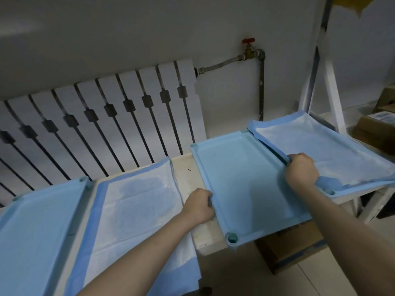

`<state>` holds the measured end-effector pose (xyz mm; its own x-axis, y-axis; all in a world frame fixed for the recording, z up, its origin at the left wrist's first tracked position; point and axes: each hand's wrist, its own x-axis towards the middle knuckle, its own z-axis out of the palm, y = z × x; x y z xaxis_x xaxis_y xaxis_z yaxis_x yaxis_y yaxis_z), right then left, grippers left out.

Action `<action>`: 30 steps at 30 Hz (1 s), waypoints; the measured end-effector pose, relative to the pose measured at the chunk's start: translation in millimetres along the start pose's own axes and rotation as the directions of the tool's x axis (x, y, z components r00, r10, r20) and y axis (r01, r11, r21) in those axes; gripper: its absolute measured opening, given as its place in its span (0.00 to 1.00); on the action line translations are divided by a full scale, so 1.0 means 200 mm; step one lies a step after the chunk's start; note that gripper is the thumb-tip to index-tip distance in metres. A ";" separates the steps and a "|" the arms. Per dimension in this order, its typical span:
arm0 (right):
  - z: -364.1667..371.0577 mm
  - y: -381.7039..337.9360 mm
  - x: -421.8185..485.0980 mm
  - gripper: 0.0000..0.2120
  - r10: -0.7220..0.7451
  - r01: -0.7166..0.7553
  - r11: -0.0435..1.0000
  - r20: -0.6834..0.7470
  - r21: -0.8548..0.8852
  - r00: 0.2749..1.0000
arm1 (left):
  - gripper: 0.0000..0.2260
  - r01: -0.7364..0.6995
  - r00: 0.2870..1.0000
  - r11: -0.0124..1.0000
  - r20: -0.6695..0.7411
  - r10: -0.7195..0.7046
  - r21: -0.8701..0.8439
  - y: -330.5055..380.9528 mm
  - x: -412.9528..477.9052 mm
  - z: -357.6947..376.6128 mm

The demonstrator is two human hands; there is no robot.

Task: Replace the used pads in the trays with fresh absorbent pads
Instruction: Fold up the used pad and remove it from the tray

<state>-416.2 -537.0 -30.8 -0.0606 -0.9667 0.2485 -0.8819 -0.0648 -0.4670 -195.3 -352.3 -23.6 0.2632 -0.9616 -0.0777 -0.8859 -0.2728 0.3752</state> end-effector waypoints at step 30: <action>-0.24 -0.80 -0.83 0.08 -0.673 0.057 0.735 0.737 0.676 -0.065 | 0.19 0.223 0.870 0.089 0.157 -0.467 -0.971 -0.34 -0.38 -0.35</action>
<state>-287.6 -354.5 42.6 0.9418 -0.0761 -0.3274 -0.3355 -0.2698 -0.9026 -128.2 -258.7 20.4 0.5828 -0.7137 -0.3884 0.3509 -0.2101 0.9125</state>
